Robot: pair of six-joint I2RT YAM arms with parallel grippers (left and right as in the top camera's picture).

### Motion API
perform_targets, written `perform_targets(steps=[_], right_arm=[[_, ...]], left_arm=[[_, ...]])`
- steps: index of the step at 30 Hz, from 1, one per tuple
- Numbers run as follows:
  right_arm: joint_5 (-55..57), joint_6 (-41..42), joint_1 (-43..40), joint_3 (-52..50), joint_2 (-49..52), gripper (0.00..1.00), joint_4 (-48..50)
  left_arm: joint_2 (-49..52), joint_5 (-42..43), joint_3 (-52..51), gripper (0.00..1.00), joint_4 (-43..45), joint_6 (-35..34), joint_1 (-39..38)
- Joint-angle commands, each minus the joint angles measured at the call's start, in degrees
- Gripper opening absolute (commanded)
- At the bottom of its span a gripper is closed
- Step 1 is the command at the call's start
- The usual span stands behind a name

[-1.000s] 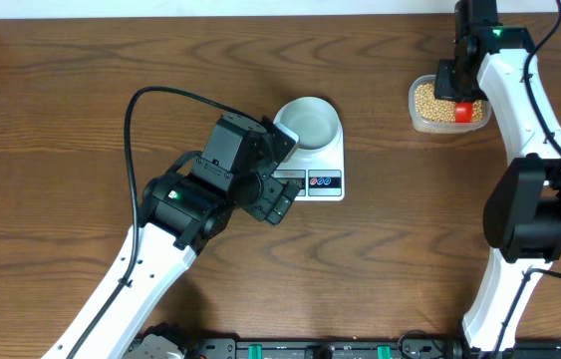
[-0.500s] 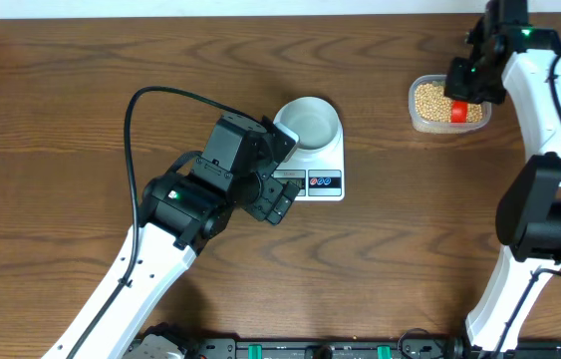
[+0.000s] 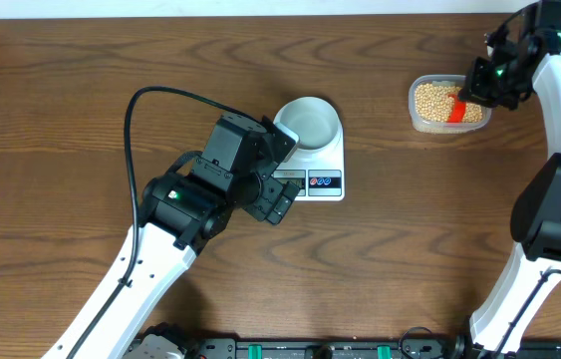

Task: Scoop item into bowl and weigh 50g on scale
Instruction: 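Tilt and dip the red scoop into the peas with the right gripper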

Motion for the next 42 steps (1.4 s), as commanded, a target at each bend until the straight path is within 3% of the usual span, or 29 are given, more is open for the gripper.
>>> perform_targets(steps=[1, 20, 42], right_arm=[[-5.1, -2.4, -1.4, 0.1, 0.9, 0.01, -0.5], [-20.8, -7.5, -7.1, -5.5, 1.6, 0.01, 3.3], [-25.3, -7.5, -11.0, -6.7, 1.6, 0.01, 4.5]], left_arm=[[0.3, 0.7, 0.4, 0.92, 0.0, 1.0, 0.1], [0.3, 0.7, 0.4, 0.92, 0.0, 1.0, 0.1], [0.3, 0.7, 0.4, 0.92, 0.0, 1.0, 0.1]])
